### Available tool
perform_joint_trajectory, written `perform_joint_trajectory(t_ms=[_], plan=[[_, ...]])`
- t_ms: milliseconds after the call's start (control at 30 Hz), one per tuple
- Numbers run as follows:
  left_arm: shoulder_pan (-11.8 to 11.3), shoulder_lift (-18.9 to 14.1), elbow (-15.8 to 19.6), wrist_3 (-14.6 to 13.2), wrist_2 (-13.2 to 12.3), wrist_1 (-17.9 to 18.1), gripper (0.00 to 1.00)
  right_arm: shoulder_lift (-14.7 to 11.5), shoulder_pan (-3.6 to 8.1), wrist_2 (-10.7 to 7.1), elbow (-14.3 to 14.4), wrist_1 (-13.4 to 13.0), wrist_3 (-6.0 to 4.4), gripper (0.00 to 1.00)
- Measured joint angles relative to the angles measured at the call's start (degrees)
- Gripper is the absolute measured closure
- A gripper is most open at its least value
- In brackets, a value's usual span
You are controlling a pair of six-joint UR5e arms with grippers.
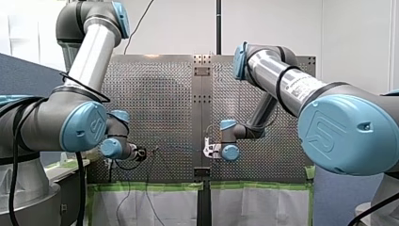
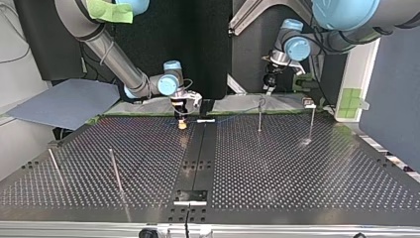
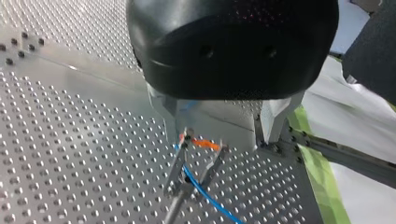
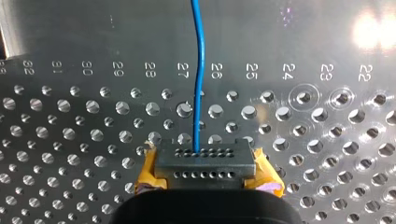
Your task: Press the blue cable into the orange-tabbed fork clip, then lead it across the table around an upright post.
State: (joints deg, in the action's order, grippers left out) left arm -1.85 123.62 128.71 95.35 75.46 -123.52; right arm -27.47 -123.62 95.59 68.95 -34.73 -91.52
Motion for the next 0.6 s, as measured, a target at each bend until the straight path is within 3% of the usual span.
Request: perform_joint_trajectory(t_ms=[600], plan=[[1.4,0.0,0.0,3.5,-0.8,3.2,0.15,0.0,0.08,-0.04,0.0,0.0,-0.09,1.00]])
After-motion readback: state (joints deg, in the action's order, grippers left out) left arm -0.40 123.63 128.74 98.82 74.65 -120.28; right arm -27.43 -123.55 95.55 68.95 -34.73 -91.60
